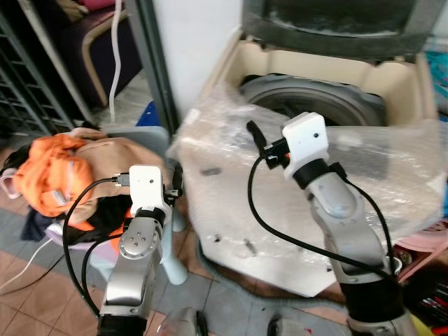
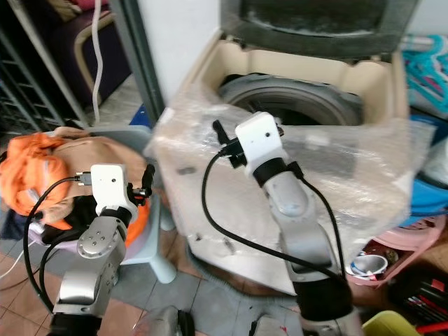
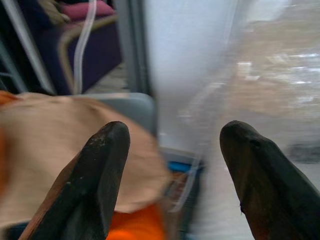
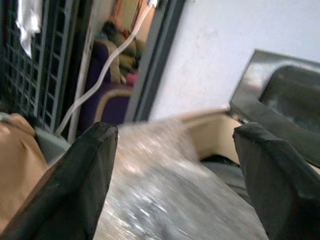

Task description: Clothes washing

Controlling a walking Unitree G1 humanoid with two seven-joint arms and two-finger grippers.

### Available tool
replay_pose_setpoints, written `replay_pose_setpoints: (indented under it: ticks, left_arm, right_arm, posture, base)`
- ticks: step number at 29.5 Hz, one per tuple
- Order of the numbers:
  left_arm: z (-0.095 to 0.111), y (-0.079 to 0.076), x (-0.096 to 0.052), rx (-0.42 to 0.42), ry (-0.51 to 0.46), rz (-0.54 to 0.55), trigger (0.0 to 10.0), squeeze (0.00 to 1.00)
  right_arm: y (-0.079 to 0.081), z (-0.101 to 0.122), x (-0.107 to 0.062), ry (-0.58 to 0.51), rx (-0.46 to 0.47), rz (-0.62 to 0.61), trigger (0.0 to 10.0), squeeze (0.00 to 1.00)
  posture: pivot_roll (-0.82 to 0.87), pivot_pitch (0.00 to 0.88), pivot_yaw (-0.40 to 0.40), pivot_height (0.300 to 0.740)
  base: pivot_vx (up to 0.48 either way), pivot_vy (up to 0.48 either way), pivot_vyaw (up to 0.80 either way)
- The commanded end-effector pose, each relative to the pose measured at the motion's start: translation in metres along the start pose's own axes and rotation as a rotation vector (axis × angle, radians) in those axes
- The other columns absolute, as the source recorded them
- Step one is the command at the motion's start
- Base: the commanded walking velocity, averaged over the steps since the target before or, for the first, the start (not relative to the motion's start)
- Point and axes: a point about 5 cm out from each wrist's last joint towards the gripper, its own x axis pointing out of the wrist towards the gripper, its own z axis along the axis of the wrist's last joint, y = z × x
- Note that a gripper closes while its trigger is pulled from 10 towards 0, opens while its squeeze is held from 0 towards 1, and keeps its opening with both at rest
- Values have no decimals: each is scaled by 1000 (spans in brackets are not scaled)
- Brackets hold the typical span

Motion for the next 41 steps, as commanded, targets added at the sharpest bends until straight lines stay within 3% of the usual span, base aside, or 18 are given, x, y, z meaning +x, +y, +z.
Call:
replay_pose_setpoints:
  ticks: [1, 11, 21, 22, 26, 28, 31, 32, 33, 35, 38, 41]
  left_arm:
    - [4, -2, 1, -2, -8, 10, 10000, 0]
    - [20, -14, 1, -21, -75, -11, 10000, 0]
    - [15, -7, 3, -36, -42, 26, 10000, 0]
    - [14, -6, 2, -34, -38, 33, 10000, 0]
    - [10, -4, 1, -40, -27, 41, 10000, 0]
    - [9, -1, -1, -39, -25, 35, 10000, 0]
    - [8, 2, -2, -21, -26, 53, 10000, 0]
    - [8, 3, -3, -19, -26, 52, 10000, 0]
    - [7, 5, -3, -11, -30, 49, 10000, 0]
    - [8, 5, -3, -7, -31, 47, 10000, 0]
    - [8, 5, -4, -4, -44, 44, 10000, 0]
    - [9, 6, -4, 19, -60, 50, 10000, 0]
  right_arm:
    - [-7, 6, -1, -20, -6, -30, 10000, 1000]
    - [-9, 10, 3, -42, 17, -43, 10000, 1000]
    - [-9, 6, 1, -19, 25, -45, 10000, 1000]
    - [-10, -3, -2, 31, 81, -66, 10000, 0]
    - [-14, -29, -15, 151, 192, -129, 10000, 0]
    - [-10, -42, -27, 214, 292, -169, 10000, 0]
    - [-7, -47, -35, 249, 318, -196, 10000, 0]
    - [-5, -49, -39, 272, 304, -212, 10000, 0]
    - [-1, -60, -44, 360, 244, -246, 10000, 0]
    - [-1, -63, -46, 388, 225, -261, 10000, 0]
    - [-3, -64, -45, 335, 435, -238, 10000, 0]
    - [1, -63, -45, 329, 398, -196, 10000, 0]
  posture:
    - [-37, 69, 71, 740]
    - [-35, 69, 72, 740]
    - [-35, 68, 70, 740]
    - [-35, 68, 70, 740]
    - [-35, 65, 67, 740]
    - [-35, 65, 67, 740]
    - [-35, 65, 67, 740]
    - [-35, 65, 67, 740]
    - [-35, 65, 67, 740]
    - [-35, 65, 67, 740]
    - [-29, 62, 66, 740]
    - [-30, 58, 66, 740]
  base:
    - [0, 480, 0]
    - [0, 96, 691]
    - [0, 192, 480]
    - [0, 480, 0]
    - [0, 480, 0]
    - [0, 480, 0]
    - [0, 480, 0]
    - [0, 480, 0]
    - [0, 480, 0]
    - [0, 480, 0]
    - [0, 452, 0]
    - [0, 137, 0]
